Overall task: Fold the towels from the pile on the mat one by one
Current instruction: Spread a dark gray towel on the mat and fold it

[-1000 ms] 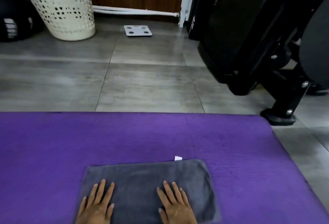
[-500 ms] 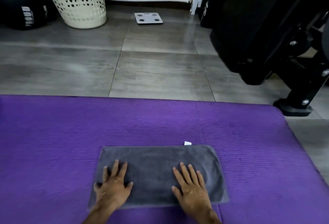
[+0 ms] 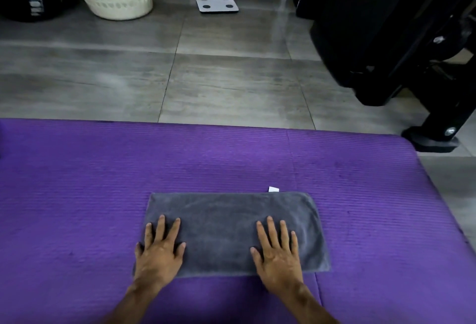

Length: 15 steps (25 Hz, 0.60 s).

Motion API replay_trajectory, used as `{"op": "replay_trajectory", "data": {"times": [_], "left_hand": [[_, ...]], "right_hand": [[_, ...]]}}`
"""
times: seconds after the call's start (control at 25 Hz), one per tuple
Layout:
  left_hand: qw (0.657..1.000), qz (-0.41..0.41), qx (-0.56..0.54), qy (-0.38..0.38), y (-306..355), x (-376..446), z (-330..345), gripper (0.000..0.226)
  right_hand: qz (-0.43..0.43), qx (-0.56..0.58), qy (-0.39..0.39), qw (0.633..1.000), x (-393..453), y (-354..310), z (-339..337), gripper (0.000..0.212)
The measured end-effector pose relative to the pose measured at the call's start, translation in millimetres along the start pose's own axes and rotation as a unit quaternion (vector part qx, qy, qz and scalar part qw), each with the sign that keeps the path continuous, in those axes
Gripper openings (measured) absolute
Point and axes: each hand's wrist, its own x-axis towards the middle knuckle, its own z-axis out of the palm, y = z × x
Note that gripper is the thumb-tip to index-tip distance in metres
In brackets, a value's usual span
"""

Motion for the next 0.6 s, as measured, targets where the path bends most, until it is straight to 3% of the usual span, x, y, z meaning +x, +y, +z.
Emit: {"op": "replay_trajectory", "data": {"times": [0.16, 0.24, 0.32, 0.44, 0.52, 0.56, 0.6], "left_hand": [[0.962, -0.159, -0.186, 0.118, -22.8, 4.5, -2.6, 0.065], [0.922, -0.22, -0.306, 0.088, -29.4, 10.1, -6.0, 0.056], [0.851, -0.262, -0.453, 0.051, -21.9, 15.3, -16.6, 0.039], [0.772, -0.237, -0.587, -0.065, 9.3, 16.3, -47.2, 0.031], [0.776, -0.188, -0.595, -0.093, 38.8, 9.1, -59.1, 0.037], [0.81, -0.161, -0.559, -0.077, 53.5, 4.1, -62.0, 0.04], [0.85, -0.121, -0.509, -0.059, 67.8, -1.7, -62.4, 0.044]], "right_hand": [[-0.115, -0.004, 0.003, 0.993, -4.8, -3.0, 1.7, 0.06], [-0.115, 0.002, 0.002, 0.993, -3.0, 1.7, 2.4, 0.059], [-0.1, 0.013, -0.028, 0.995, 0.3, -3.7, -4.5, 0.055], [-0.063, 0.034, -0.074, 0.995, 17.1, -19.2, -29.6, 0.051], [-0.006, 0.15, -0.137, 0.979, 31.8, -29.1, -55.3, 0.051], [0.039, 0.291, -0.179, 0.939, 39.5, -36.4, -69.2, 0.048], [0.077, 0.46, -0.222, 0.856, 44.4, -47.2, -83.3, 0.041]]}}
